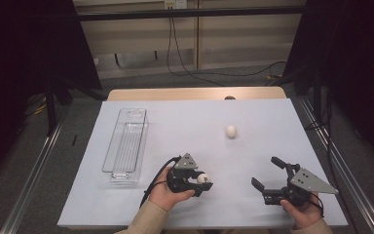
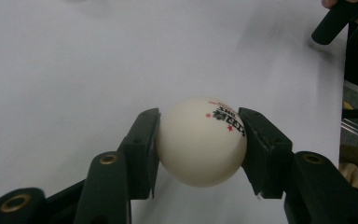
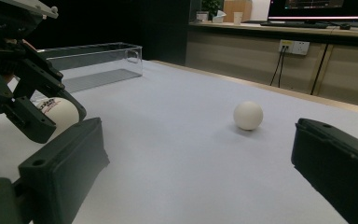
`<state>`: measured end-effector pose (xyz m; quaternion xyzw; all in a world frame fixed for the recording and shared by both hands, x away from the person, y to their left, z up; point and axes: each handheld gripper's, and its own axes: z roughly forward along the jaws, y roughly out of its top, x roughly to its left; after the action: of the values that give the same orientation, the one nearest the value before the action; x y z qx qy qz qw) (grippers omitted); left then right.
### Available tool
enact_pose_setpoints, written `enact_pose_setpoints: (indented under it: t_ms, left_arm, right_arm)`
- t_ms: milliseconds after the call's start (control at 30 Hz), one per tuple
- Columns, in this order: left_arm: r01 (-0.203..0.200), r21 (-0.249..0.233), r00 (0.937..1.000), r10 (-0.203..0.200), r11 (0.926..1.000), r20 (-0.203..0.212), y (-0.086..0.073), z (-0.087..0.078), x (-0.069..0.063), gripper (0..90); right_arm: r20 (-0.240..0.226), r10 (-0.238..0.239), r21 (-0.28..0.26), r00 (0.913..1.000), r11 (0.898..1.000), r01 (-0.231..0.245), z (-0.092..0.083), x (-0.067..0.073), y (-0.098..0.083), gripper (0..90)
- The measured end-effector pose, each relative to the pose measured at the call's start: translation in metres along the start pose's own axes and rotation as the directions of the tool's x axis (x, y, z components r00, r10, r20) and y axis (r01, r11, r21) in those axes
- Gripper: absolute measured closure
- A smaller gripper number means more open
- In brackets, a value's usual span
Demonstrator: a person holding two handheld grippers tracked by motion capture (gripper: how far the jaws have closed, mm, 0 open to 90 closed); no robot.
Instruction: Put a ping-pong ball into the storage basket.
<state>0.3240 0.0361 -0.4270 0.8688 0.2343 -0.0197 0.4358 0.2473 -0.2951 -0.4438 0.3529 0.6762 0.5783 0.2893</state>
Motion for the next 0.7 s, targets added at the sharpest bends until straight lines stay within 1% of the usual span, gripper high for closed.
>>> enact_pose_setpoints:
  t_ms: [67, 700]
  left_arm:
    - [0.001, -0.002, 1.0, -0.001, 1.0, 0.004, 0.0, -0.0005, 0.0004, 50.8]
    - [0.024, -0.009, 0.9997, -0.024, 0.9997, -0.007, 0.0006, -0.0081, 0.0051, 50.7]
  right_arm:
    - [0.0, 0.001, 0.001, 1.0, 1.0, -0.001, 0.0002, 0.0001, 0.0, 2.5]
    - [-0.003, -0.002, -0.003, 1.0, 1.0, 0.002, -0.0001, 0.0002, 0.0002, 2.5]
